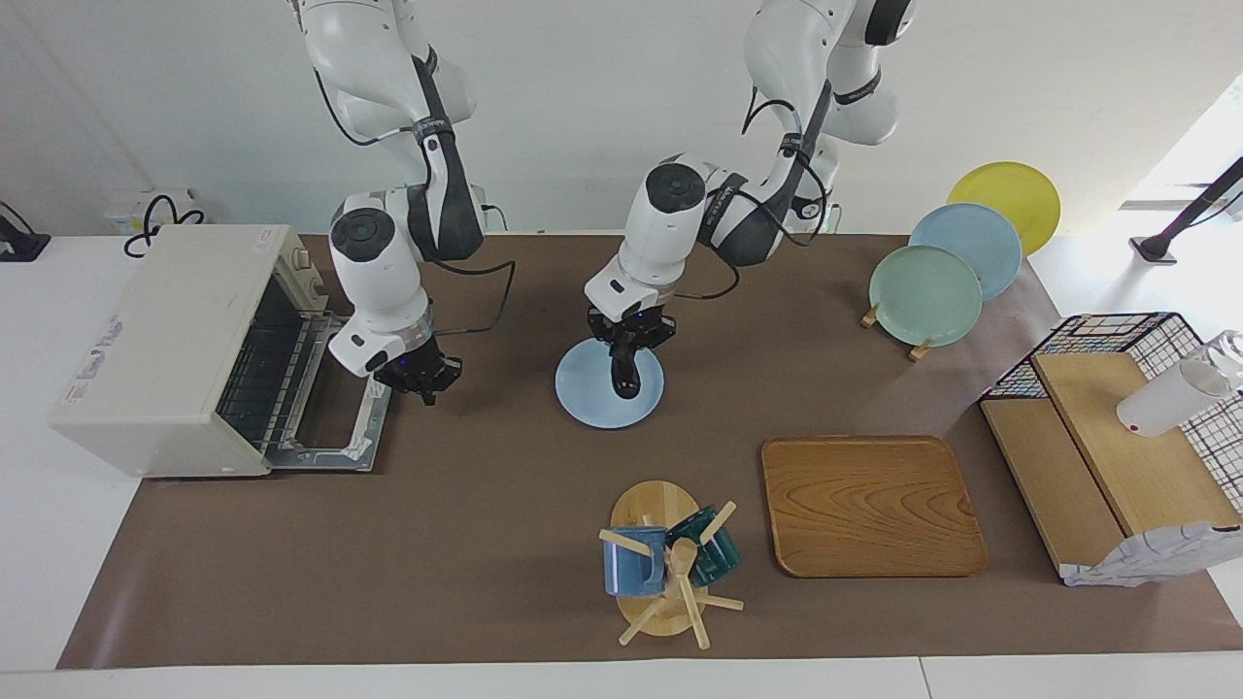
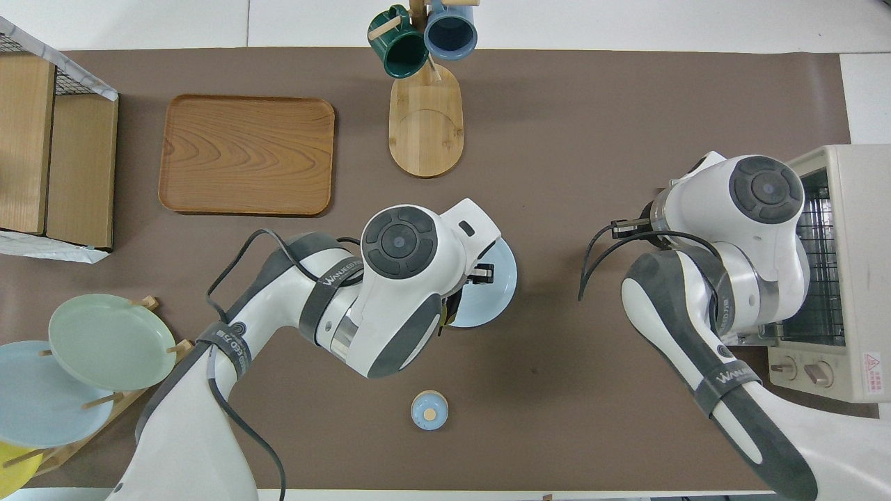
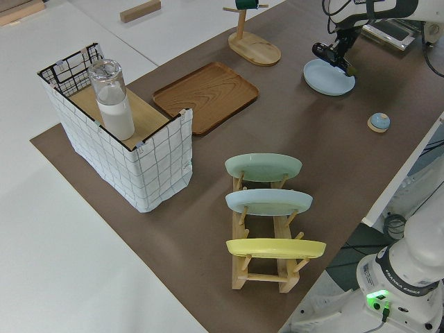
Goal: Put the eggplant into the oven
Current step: 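Pass the eggplant from the left gripper to the right gripper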
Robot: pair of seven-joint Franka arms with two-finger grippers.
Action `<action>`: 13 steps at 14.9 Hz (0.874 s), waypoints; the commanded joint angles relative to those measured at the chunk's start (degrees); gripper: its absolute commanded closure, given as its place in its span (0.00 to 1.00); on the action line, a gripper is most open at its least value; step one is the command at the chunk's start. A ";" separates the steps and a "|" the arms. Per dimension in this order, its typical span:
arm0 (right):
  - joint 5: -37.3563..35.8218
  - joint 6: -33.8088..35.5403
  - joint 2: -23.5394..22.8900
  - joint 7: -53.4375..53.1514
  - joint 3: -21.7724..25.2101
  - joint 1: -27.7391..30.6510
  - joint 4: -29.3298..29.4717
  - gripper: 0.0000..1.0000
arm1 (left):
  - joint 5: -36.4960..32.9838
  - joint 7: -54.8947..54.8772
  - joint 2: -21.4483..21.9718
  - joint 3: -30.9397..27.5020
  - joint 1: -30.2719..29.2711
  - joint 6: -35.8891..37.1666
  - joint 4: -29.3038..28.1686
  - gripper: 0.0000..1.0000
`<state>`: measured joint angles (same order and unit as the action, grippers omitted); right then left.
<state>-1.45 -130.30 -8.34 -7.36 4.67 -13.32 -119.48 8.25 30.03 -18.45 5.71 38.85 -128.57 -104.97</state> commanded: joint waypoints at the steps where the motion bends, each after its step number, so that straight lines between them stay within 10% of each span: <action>1: 1.10 2.06 2.61 0.41 0.34 0.05 0.56 0.06 | 0.81 1.00 -2.37 -1.05 2.02 -4.05 -0.85 1.00; 7: 1.36 11.30 4.91 4.29 0.43 0.58 0.47 0.00 | 0.81 0.38 -3.17 -1.05 1.85 -4.85 -0.85 1.00; 8: 1.37 11.30 4.91 4.81 0.34 0.84 0.47 0.00 | 0.81 0.47 -3.17 -1.05 1.85 -4.67 -0.85 0.79; 9: 1.45 11.21 4.91 6.38 0.34 0.93 0.47 0.00 | 0.81 0.82 -3.17 -1.14 1.85 -4.15 -0.59 0.01; 13: 2.93 10.51 4.82 8.16 0.34 0.23 0.56 0.00 | 0.81 0.12 -0.37 -1.75 -0.60 2.16 0.47 0.00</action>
<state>-1.15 -119.41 -4.01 -1.13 5.07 -13.20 -118.50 8.25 30.66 -21.64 4.64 39.83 -130.95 -104.97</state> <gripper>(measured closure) 0.000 0.335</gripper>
